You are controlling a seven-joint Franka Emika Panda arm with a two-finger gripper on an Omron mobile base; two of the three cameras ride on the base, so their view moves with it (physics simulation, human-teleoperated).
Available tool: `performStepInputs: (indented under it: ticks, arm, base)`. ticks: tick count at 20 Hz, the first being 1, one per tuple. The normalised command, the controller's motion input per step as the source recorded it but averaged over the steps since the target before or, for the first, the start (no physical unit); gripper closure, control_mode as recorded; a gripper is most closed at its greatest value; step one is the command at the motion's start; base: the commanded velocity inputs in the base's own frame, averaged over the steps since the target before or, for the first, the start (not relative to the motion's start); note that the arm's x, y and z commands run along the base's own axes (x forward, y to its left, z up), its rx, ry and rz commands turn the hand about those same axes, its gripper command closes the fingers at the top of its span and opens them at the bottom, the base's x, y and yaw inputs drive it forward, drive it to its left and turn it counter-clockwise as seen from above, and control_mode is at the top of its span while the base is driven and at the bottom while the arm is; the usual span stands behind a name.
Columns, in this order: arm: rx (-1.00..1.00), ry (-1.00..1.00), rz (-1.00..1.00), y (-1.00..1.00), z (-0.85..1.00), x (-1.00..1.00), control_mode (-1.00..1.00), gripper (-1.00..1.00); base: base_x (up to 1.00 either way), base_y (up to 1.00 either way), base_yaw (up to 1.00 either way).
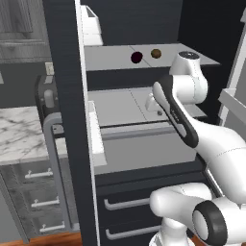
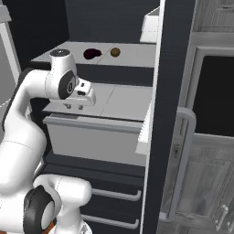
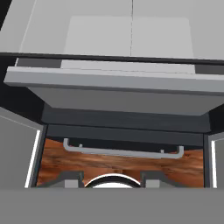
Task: Pick eggplant from the fridge and place it on the plate on the counter.
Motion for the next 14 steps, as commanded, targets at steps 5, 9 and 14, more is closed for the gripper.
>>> performStepInputs:
  ticks: [5, 9, 14]
  arm:
    - [0.00, -0.08, 0.00, 0.00, 0.16, 0.00, -1.00, -1.00]
    - [0.00, -0.09, 0.00, 0.00, 0.39, 0.00, -1.00, -1.00]
    - [0.00, -0.09, 0.00, 0.01, 0.49, 0.00, -1.00, -1.00]
  base:
    - [0.00, 0.00, 0.00]
    - [0.00, 0.00, 0.00]
    - [0.00, 0.00, 0.00]
